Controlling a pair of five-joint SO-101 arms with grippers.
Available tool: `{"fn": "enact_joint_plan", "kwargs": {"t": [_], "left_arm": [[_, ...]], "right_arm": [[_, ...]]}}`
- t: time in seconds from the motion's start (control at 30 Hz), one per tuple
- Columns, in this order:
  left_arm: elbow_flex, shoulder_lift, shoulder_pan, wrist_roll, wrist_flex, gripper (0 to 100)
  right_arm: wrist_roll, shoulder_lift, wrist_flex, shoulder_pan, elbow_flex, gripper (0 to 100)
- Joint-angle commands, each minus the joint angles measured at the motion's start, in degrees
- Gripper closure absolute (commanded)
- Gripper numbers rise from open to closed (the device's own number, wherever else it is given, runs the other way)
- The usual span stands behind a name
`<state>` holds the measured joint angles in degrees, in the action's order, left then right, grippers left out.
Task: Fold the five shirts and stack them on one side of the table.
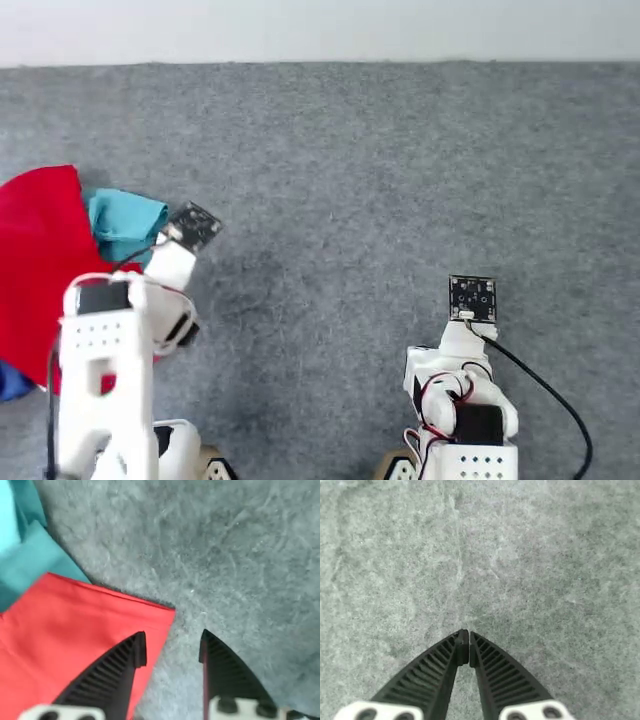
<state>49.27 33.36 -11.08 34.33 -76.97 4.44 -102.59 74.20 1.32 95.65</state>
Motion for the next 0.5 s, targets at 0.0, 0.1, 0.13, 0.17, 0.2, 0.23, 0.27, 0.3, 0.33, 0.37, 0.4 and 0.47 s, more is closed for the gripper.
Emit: {"fn": "enact_joint_plan", "kwargs": {"t": [0.0,0.1,0.13,0.17,0.2,0.23,0.27,0.3,0.33,0.37,0.4,0.47], "left_arm": [[-9.19,-9.76,-0.53,0.53,-2.90,82],[-15.08,-16.53,-0.44,0.53,-5.45,82],[-16.57,-18.64,-0.26,0.53,-5.89,82],[-17.63,-20.48,-0.26,0.53,-5.98,82],[-18.59,-22.24,-0.26,0.53,-5.98,82],[-19.30,-23.91,-0.53,0.53,-5.89,82],[-20.00,-25.58,-0.62,0.53,-5.89,82],[-20.44,-26.99,-0.97,0.53,-5.89,82],[-20.79,-28.48,-1.23,0.53,-5.89,82],[-20.79,-29.89,-1.32,0.53,-5.89,82],[-20.79,-31.12,-1.49,0.62,-5.36,82],[-20.79,-33.23,-1.76,0.62,-4.31,82]], "right_arm": [[0.26,-0.57,0.31,0.13,0.79,98.4],[0.26,-0.57,0.31,0.13,0.79,98.4],[0.26,-0.57,0.31,0.13,0.79,98.4],[0.26,-0.57,0.31,0.13,0.79,98.4],[0.26,-0.57,0.31,0.13,0.79,98.4],[0.26,-0.57,0.31,0.13,0.79,98.4],[0.26,-0.57,0.31,0.13,0.79,98.4],[0.26,-0.57,0.31,0.13,0.79,98.4],[0.26,-0.57,0.31,0.13,0.79,98.4],[0.26,-0.57,0.31,0.13,0.79,98.4],[0.26,-0.57,0.31,0.13,0.79,98.4],[0.26,-0.57,0.31,0.13,0.79,98.4]]}}
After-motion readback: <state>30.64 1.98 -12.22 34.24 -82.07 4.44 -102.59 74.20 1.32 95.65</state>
